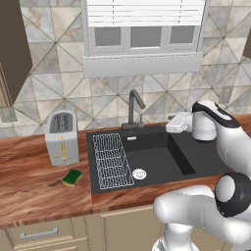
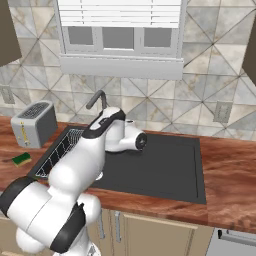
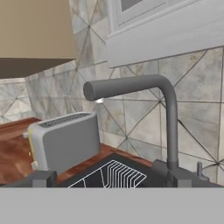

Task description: Soak the sponge with water for a few seconds and then drop it inside the sink.

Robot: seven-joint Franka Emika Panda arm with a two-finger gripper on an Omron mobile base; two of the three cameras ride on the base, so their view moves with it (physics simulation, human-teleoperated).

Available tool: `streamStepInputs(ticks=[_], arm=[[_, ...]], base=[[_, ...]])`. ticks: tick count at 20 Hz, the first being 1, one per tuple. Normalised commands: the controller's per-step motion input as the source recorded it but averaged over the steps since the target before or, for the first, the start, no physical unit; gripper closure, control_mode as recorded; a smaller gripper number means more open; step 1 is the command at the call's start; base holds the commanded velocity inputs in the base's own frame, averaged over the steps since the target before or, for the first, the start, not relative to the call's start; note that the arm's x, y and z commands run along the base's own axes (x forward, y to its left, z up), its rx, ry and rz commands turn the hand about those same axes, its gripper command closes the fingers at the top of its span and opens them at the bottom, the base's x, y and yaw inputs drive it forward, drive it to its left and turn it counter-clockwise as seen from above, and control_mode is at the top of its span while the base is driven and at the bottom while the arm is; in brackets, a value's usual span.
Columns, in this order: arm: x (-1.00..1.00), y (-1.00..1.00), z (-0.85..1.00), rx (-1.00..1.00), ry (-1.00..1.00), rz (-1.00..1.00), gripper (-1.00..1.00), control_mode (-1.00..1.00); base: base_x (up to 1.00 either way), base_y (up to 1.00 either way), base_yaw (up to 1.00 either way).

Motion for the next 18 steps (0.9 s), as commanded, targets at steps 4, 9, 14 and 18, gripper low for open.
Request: streamStepInputs(ticks=[4, 9, 14, 18], arm=[[0.17, 0.00, -0.13, 0.00, 0.00, 0.00, -1.00, -1.00], [0.19, 0.00, -0.15, 0.00, -0.01, 0.00, -1.00, -1.00], [0.21, 0.00, -0.15, 0.00, 0.00, 0.00, -1.00, -1.00], [0.21, 0.00, -0.13, 0.00, 0.00, 0.00, -1.00, -1.00]], base=[[0.00, 0.00, 0.00], [0.00, 0.00, 0.00], [0.00, 0.00, 0.00], [0.00, 0.00, 0.00]])
